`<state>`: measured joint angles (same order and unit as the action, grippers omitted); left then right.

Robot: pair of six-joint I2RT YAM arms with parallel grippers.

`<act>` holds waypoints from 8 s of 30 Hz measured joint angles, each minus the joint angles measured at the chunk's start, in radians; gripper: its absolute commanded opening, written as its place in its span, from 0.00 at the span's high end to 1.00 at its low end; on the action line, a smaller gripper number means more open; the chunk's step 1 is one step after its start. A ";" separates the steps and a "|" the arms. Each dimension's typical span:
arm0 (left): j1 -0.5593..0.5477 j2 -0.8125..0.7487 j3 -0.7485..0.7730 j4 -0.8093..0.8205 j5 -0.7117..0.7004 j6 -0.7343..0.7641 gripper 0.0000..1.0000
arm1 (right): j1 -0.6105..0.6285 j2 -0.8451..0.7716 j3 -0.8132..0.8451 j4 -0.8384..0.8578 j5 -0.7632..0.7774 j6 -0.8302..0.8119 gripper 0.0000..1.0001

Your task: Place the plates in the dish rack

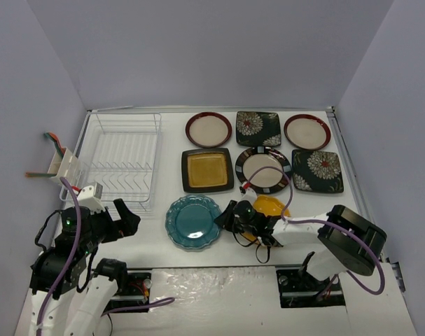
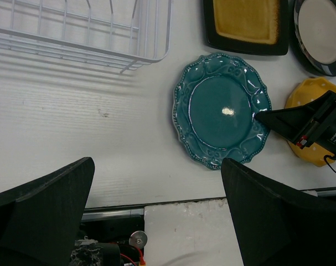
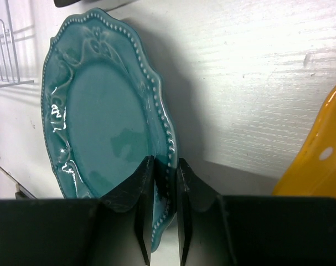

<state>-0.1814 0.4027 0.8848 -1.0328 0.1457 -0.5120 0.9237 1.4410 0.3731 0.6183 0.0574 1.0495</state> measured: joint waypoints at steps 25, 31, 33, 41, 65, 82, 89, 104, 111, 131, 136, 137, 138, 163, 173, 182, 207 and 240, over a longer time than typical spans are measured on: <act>-0.001 0.073 -0.044 0.203 0.224 -0.171 0.03 | -0.163 -0.356 0.072 -0.398 -0.173 -0.100 1.00; -0.001 0.101 -0.058 0.256 0.271 -0.211 0.03 | -0.197 -0.405 0.088 -0.461 -0.219 -0.119 1.00; -0.001 0.105 -0.069 0.275 0.285 -0.227 0.03 | -0.202 -0.416 0.100 -0.478 -0.231 -0.127 1.00; -0.001 0.143 -0.146 0.350 0.332 -0.282 0.03 | -0.222 -0.443 0.139 -0.497 -0.269 -0.136 1.00; -0.157 0.398 -0.127 0.572 0.301 -0.358 0.03 | -0.276 -0.484 0.284 -0.388 -0.329 -0.077 1.00; -0.158 0.475 -0.121 0.842 0.407 -0.464 0.26 | -0.323 -0.447 0.291 -0.200 -0.409 -0.002 1.00; -0.165 0.496 -0.129 0.915 0.438 -0.499 0.42 | -0.346 -0.427 0.289 -0.147 -0.433 0.023 1.00; -0.166 0.482 -0.151 0.992 0.468 -0.562 1.00 | -0.384 -0.426 0.244 -0.084 -0.477 0.042 0.89; -0.173 0.460 -0.117 0.865 0.443 -0.480 1.00 | -0.387 -0.451 0.264 -0.225 -0.475 -0.088 0.21; -0.172 0.590 0.721 0.061 -0.233 0.240 1.00 | -0.395 -0.542 0.462 -0.683 -0.307 -0.490 0.00; -0.150 0.652 0.786 0.011 -0.477 0.485 1.00 | -0.395 -0.544 0.462 -0.717 -0.307 -0.528 0.00; -0.131 0.662 0.780 0.018 -0.496 0.531 1.00 | -0.395 -0.544 0.462 -0.719 -0.308 -0.536 0.00; -0.112 0.672 0.773 0.025 -0.513 0.577 1.00 | -0.395 -0.544 0.462 -0.721 -0.308 -0.544 0.00; 0.509 0.938 0.570 0.390 -0.074 0.878 1.00 | -0.415 -0.406 0.503 -0.736 -0.344 -0.730 0.00; 0.531 1.002 0.541 0.453 -0.043 0.887 1.00 | -0.417 -0.396 0.503 -0.736 -0.358 -0.745 0.00; 0.531 1.001 0.541 0.495 -0.050 0.892 1.00 | -0.420 -0.393 0.503 -0.736 -0.363 -0.749 0.00; 0.544 1.013 0.361 0.618 -0.049 0.914 1.00 | -0.420 -0.381 0.503 -0.736 -0.373 -0.763 0.00; 0.556 0.927 0.303 0.723 -0.096 0.717 0.03 | -0.464 -0.392 0.498 -0.790 -0.238 -0.672 0.00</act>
<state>0.3746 1.3294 1.1879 -0.3096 0.0496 0.2047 0.4596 1.0492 0.8715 -0.1720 -0.1808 0.3778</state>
